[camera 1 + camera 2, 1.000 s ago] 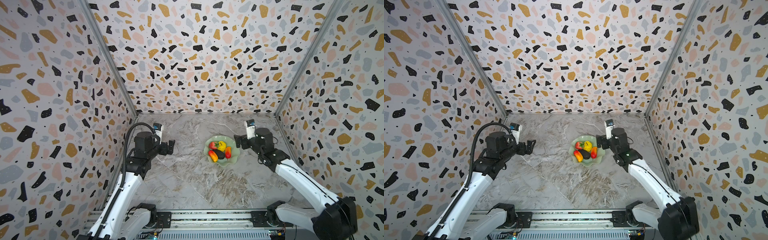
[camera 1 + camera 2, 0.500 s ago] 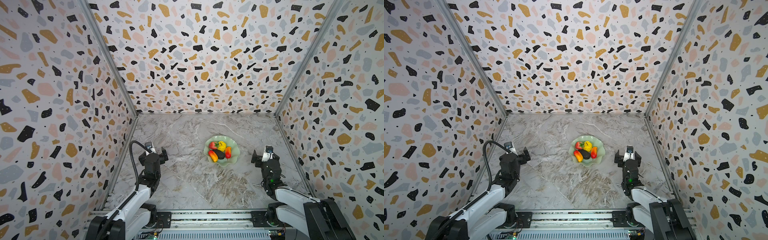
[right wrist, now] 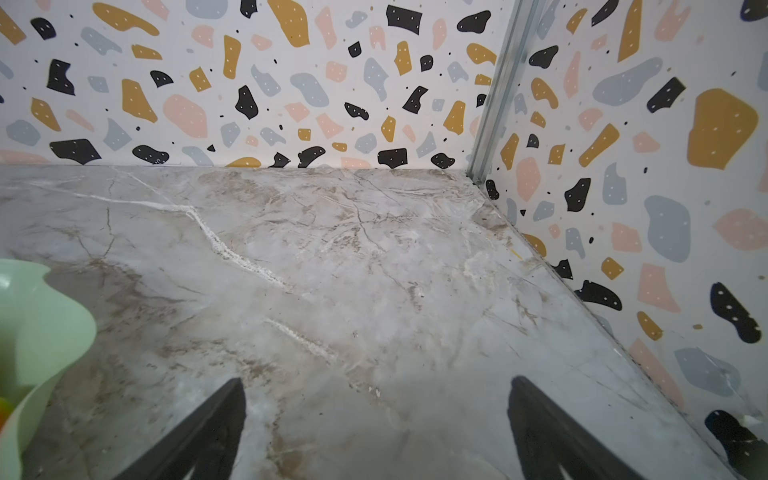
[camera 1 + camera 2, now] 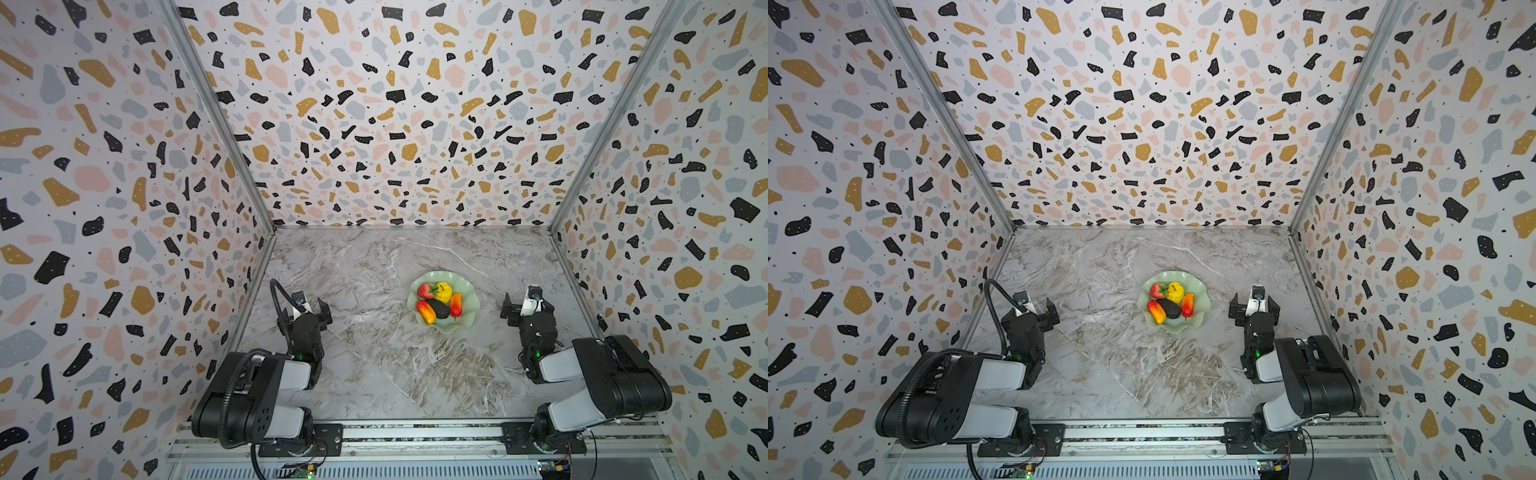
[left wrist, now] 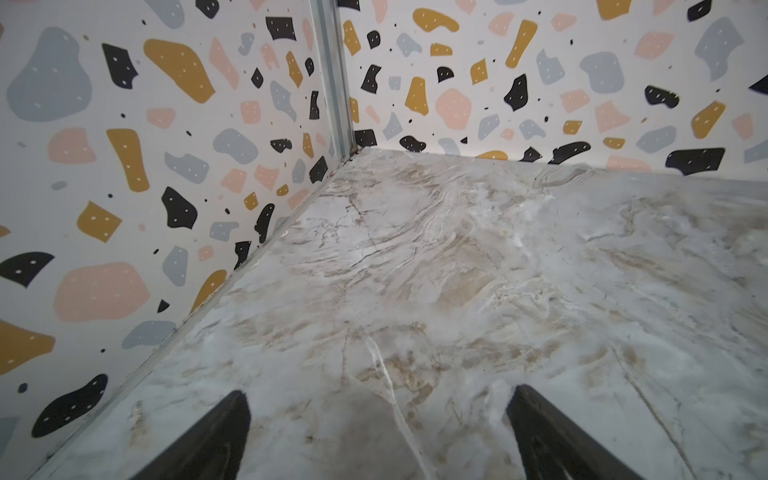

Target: Place and organize the fake fruits in the fruit bowl

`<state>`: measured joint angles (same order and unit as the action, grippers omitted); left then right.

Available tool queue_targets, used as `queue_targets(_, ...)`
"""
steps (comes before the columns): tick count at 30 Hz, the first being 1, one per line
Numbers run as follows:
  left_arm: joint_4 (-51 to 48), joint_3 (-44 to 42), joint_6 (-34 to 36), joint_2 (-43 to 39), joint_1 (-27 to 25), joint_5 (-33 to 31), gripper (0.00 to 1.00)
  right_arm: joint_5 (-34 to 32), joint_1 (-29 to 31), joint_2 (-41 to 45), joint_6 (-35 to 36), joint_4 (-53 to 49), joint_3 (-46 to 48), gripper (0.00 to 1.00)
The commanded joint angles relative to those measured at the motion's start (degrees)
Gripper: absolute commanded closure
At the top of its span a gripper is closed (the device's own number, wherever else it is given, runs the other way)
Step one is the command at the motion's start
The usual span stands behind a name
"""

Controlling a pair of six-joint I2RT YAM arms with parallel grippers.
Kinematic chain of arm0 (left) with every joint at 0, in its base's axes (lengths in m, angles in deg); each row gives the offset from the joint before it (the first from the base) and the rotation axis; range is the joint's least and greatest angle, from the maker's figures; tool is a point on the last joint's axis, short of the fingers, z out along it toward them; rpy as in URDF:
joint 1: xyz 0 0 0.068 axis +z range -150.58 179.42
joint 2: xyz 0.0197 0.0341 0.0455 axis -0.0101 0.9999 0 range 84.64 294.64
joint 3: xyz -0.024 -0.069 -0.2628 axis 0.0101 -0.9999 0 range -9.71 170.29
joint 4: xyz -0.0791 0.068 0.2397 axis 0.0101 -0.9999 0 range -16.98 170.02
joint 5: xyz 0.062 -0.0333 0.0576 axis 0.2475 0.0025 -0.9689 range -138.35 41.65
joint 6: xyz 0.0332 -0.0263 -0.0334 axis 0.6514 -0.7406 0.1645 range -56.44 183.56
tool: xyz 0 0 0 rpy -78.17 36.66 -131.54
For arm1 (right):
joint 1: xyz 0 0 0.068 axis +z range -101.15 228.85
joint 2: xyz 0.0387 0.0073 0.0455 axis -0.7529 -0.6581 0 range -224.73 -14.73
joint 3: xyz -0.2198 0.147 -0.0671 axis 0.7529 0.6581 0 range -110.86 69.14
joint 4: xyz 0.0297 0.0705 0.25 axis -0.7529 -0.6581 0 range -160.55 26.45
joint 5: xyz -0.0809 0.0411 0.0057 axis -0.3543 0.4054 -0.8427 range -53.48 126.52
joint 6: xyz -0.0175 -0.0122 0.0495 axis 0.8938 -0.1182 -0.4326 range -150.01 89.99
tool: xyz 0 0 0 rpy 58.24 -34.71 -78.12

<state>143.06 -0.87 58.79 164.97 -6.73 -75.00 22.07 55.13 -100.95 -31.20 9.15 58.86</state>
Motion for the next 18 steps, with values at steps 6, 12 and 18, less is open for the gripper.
queue_targets(6,6.7,-0.1,1.4,-0.4,0.2,1.2,0.00,1.2,0.0,1.0,-0.3,0.4,-0.6,0.01)
queue_targets(12,6.6,-0.1,1.4,-0.6,0.2,1.3,0.00,1.1,0.0,0.5,-0.4,0.1,-1.1,0.01)
queue_targets(18,6.7,-0.2,1.4,-0.6,0.2,1.3,0.00,1.2,0.0,1.0,-0.2,0.4,-0.7,0.01)
